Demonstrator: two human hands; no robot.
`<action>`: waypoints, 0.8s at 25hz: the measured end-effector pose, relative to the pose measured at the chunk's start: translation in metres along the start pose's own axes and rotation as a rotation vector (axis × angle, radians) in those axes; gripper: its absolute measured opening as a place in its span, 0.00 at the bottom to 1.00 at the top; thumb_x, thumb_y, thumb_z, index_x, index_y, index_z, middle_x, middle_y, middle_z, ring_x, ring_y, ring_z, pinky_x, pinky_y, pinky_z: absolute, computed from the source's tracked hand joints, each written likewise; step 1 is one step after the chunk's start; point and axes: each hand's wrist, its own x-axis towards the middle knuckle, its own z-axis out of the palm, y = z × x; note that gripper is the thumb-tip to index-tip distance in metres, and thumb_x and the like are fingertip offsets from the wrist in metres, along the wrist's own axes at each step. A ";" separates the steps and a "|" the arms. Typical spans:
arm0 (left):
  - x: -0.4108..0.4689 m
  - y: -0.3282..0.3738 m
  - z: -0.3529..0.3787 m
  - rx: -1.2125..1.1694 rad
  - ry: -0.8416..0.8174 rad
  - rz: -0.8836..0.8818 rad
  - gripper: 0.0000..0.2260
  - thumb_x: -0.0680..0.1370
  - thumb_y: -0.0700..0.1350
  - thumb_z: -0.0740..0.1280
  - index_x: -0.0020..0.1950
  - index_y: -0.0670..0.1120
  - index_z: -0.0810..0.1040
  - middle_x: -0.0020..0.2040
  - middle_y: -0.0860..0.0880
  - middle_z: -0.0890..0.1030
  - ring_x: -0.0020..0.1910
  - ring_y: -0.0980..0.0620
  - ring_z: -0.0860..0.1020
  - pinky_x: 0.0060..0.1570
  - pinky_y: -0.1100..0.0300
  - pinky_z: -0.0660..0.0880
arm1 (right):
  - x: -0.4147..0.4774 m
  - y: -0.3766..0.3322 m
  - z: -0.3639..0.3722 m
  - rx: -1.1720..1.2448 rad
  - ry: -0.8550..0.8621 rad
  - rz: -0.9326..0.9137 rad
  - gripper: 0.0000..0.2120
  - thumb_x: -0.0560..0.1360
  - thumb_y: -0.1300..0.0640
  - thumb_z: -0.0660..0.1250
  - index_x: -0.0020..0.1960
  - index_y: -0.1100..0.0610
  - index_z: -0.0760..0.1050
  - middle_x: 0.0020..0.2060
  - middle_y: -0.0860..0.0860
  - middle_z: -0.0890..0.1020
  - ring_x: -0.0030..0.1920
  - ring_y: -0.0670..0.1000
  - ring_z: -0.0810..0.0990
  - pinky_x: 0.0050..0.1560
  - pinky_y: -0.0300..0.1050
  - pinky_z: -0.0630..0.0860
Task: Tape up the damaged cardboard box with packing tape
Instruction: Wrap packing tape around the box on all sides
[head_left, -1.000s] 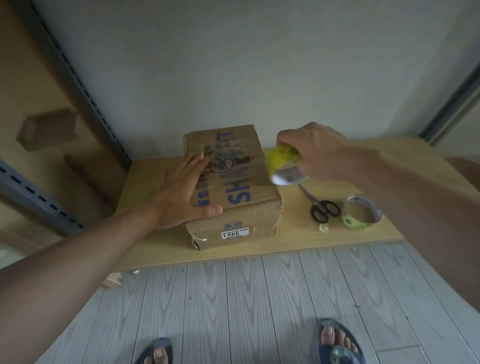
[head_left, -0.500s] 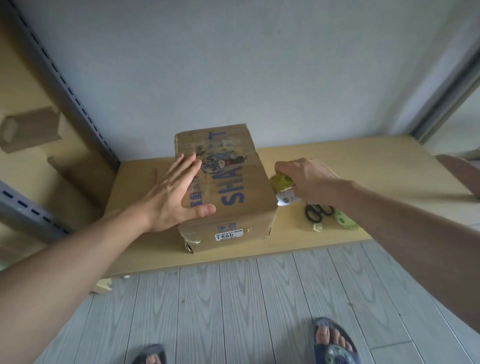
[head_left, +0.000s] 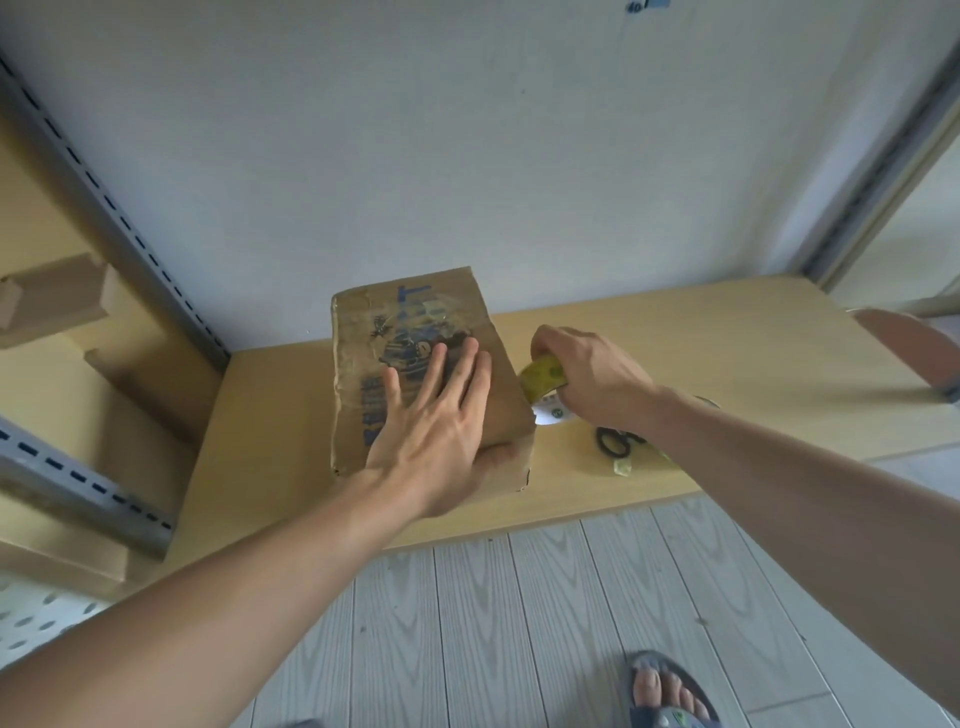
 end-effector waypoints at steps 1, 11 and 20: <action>0.000 0.000 -0.001 -0.006 0.004 -0.008 0.44 0.78 0.73 0.44 0.81 0.45 0.34 0.81 0.49 0.31 0.81 0.43 0.35 0.75 0.28 0.45 | -0.002 0.001 0.001 0.080 0.053 0.058 0.19 0.67 0.70 0.61 0.55 0.56 0.72 0.44 0.52 0.78 0.42 0.59 0.77 0.38 0.52 0.76; -0.003 -0.015 -0.002 -0.111 0.156 -0.116 0.38 0.81 0.67 0.44 0.83 0.45 0.41 0.84 0.48 0.42 0.82 0.42 0.47 0.73 0.28 0.55 | -0.007 -0.015 0.039 0.782 0.135 0.562 0.29 0.69 0.61 0.69 0.68 0.49 0.65 0.57 0.50 0.78 0.54 0.54 0.81 0.51 0.60 0.82; -0.059 -0.072 0.022 -0.529 0.644 -0.081 0.35 0.83 0.63 0.50 0.83 0.43 0.51 0.83 0.48 0.54 0.82 0.48 0.53 0.78 0.39 0.57 | 0.028 -0.106 0.018 1.220 0.072 0.393 0.08 0.73 0.61 0.72 0.41 0.51 0.74 0.39 0.51 0.79 0.42 0.51 0.77 0.42 0.45 0.72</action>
